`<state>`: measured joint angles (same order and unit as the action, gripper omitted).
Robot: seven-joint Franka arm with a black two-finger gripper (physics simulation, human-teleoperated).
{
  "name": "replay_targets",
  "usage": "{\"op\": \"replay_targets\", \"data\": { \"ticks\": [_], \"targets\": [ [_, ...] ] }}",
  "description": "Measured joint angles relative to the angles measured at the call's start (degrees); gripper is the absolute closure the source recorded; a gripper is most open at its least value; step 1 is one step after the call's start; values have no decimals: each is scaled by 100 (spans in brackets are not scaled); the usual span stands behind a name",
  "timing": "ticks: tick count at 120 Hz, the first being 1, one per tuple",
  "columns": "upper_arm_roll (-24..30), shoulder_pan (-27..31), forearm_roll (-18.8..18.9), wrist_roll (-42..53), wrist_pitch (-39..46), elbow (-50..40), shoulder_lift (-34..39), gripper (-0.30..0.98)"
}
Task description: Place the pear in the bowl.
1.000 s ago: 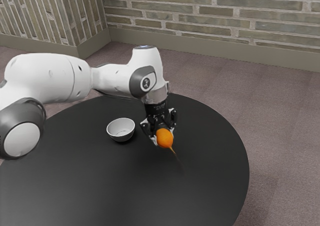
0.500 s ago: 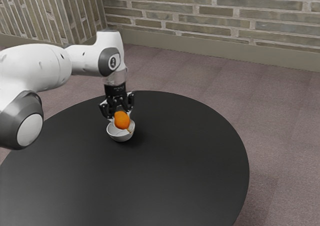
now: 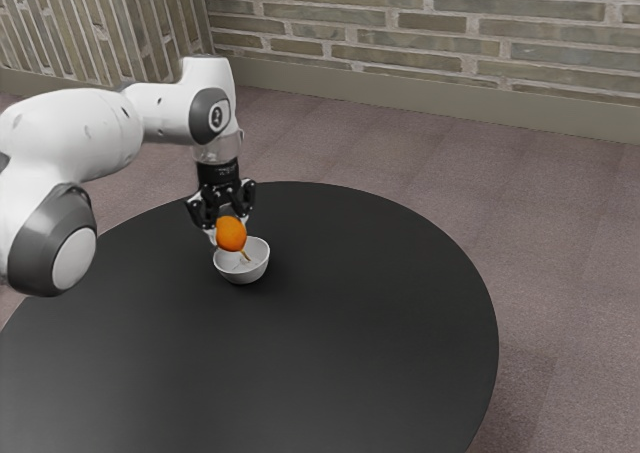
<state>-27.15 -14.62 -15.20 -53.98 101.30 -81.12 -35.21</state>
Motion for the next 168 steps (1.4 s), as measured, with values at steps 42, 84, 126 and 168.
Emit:
{"op": "replay_targets", "data": {
  "ticks": [42,84,126,168],
  "targets": [
    [8,3,-101,189,-144,121,-99,23],
    [34,-10,-155,328,-361,128,76,4],
    [1648,-677,1066,1500,-1869,-177,2905,1],
    [1867,-844,1817,2960,-2402,-145,3266,0]
  ]
}}
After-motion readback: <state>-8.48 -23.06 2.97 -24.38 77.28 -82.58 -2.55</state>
